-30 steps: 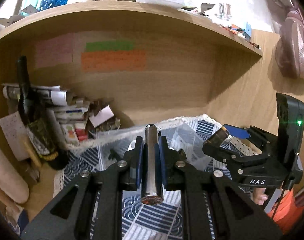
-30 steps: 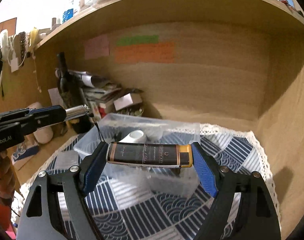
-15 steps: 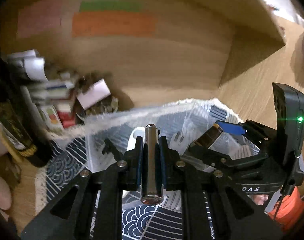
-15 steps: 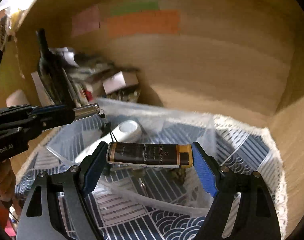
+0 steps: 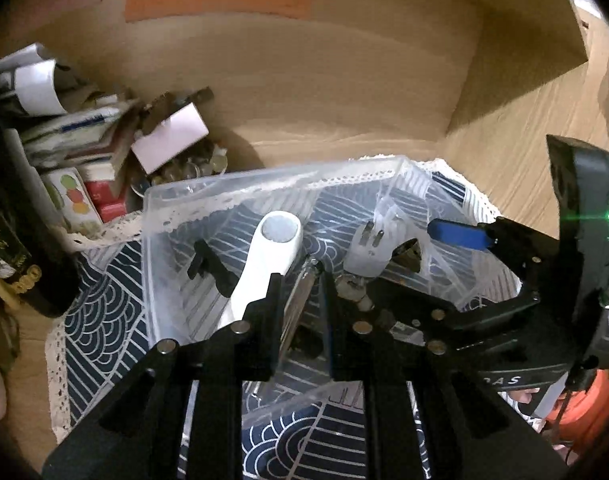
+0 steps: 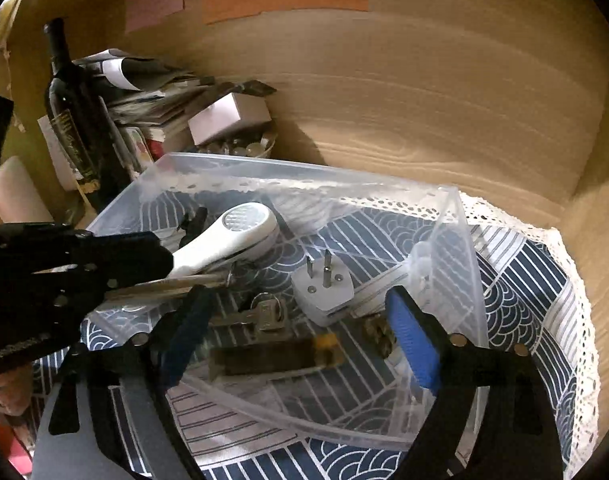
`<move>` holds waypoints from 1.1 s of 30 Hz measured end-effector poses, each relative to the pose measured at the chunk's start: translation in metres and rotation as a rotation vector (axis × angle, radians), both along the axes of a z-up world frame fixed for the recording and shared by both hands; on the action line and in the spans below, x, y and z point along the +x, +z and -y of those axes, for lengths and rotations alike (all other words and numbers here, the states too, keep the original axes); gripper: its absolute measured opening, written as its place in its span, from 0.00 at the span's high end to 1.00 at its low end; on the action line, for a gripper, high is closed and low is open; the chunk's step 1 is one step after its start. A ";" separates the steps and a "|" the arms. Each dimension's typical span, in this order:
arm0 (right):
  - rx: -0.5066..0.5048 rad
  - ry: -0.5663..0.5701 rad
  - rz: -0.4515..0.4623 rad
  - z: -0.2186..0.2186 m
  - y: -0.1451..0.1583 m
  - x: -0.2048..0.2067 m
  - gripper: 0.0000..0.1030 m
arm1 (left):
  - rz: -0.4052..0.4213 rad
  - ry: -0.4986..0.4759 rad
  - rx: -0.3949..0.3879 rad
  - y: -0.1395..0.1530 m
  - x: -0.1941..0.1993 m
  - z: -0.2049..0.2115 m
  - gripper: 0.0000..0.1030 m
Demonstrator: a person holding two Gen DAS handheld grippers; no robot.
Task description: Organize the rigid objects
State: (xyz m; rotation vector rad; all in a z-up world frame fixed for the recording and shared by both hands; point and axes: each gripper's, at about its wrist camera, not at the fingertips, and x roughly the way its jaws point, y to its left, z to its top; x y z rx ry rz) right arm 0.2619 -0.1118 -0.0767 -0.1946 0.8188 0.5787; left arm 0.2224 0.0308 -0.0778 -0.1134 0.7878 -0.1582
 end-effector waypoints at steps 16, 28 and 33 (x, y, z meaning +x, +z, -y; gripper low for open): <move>0.132 -0.024 0.180 0.044 0.071 -0.056 0.06 | 0.251 0.078 0.037 0.074 -0.084 0.019 0.37; 0.226 -0.019 0.361 0.079 0.121 -0.128 0.00 | 0.462 0.170 0.097 0.110 -0.156 0.046 0.00; 0.239 -0.012 0.404 0.084 0.128 -0.146 0.00 | 0.474 0.173 0.078 0.114 -0.171 0.051 0.00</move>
